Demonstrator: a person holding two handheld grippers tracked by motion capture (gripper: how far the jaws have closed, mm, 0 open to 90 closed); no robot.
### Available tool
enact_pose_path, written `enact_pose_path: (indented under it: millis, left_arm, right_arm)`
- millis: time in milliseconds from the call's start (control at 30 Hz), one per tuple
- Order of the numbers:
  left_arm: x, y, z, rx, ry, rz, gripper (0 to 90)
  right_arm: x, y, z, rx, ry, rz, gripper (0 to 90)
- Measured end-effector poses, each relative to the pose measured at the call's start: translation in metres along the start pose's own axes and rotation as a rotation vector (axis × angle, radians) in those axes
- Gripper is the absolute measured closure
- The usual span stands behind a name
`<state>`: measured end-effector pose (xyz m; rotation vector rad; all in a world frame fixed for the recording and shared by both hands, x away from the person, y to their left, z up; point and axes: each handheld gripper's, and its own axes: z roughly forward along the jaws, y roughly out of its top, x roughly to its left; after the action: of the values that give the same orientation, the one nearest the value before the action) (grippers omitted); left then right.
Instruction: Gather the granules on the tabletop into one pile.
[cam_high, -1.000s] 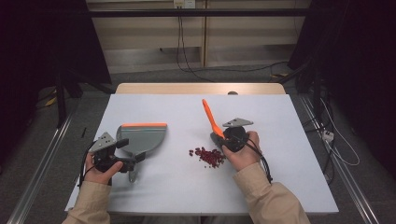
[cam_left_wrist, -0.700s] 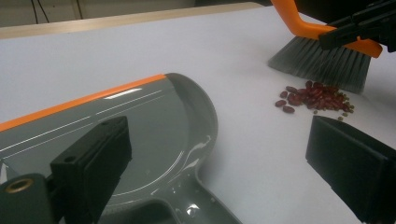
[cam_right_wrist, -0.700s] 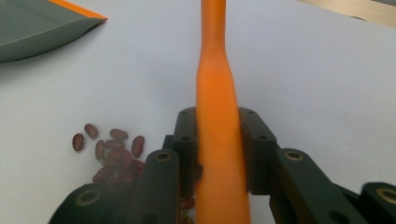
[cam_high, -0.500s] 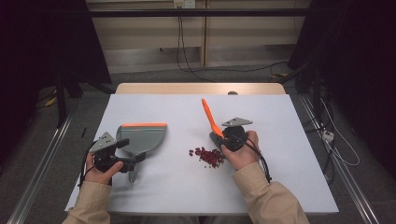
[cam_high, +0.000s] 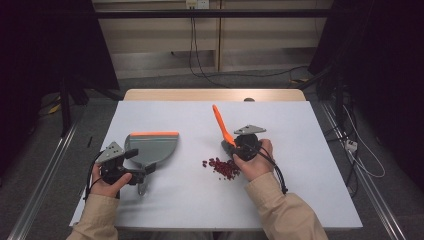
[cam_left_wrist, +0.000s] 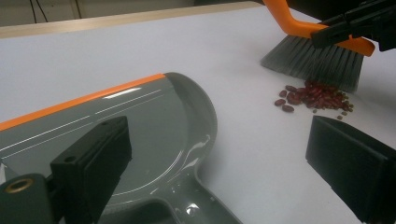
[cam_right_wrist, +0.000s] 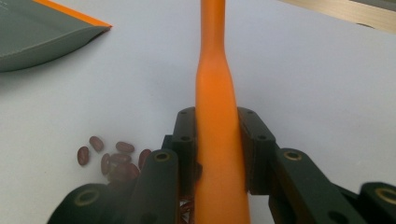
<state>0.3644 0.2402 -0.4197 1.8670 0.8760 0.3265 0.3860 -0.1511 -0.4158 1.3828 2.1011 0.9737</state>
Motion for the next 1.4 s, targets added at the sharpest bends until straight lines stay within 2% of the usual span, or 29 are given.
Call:
enact_pose_path:
  millis: [133, 433, 633, 967, 1100, 1233, 1400]
  left_arm:
    - [0.0, 0.0, 0.0, 0.001, 0.001, -0.002, 6.8]
    - [0.0, 0.0, 0.0, -0.003, 0.0, -0.004, 6.8]
    - [0.0, 0.0, -0.001, -0.003, 0.001, -0.005, 6.8]
    - [0.0, 0.0, 0.0, -0.004, 0.002, -0.004, 6.8]
    - [0.0, 0.0, 0.0, 0.0, 0.003, 0.0, 6.8]
    - [0.001, 0.0, -0.001, -0.003, 0.004, -0.004, 6.8]
    - [0.001, 0.0, -0.002, -0.005, 0.003, -0.006, 6.8]
  right_arm:
    - [0.001, 0.001, 0.002, -0.009, 0.012, 0.023, 71.3]
    - [0.011, 0.006, 0.01, -0.034, 0.011, 0.036, 71.4]
    - [0.021, 0.01, 0.01, -0.051, 0.023, 0.013, 71.4]
    - [0.012, 0.022, -0.005, -0.088, 0.016, 0.067, 71.4]
    - [0.022, 0.03, -0.005, -0.115, 0.049, 0.111, 71.3]
    - [0.047, 0.036, 0.006, -0.12, 0.108, 0.128, 71.3]
    - [0.075, 0.036, 0.021, -0.095, 0.168, 0.149, 71.3]
